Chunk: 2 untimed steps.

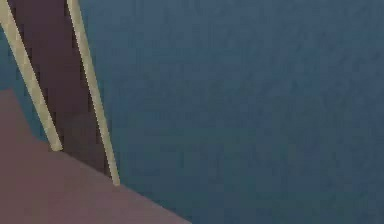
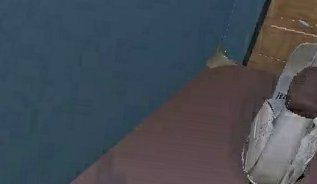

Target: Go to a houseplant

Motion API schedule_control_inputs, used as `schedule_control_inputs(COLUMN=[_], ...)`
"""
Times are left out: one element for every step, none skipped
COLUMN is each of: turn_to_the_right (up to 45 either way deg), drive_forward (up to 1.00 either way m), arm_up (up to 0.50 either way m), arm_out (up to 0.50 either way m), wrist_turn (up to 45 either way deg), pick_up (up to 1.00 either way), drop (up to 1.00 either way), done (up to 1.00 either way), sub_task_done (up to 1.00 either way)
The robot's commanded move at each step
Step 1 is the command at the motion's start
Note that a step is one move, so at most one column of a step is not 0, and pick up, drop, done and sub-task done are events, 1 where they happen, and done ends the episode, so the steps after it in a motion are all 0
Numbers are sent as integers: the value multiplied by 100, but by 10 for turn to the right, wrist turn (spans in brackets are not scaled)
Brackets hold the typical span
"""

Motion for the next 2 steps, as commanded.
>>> schedule_control_inputs(turn_to_the_right=[-450, -150], drive_forward=[0, 0], arm_up=[0, 0], arm_out=[0, 0], wrist_turn=[0, 0], pick_up=[0, 0], drop=[0, 0], done=[0, 0], sub_task_done=[0, 0])
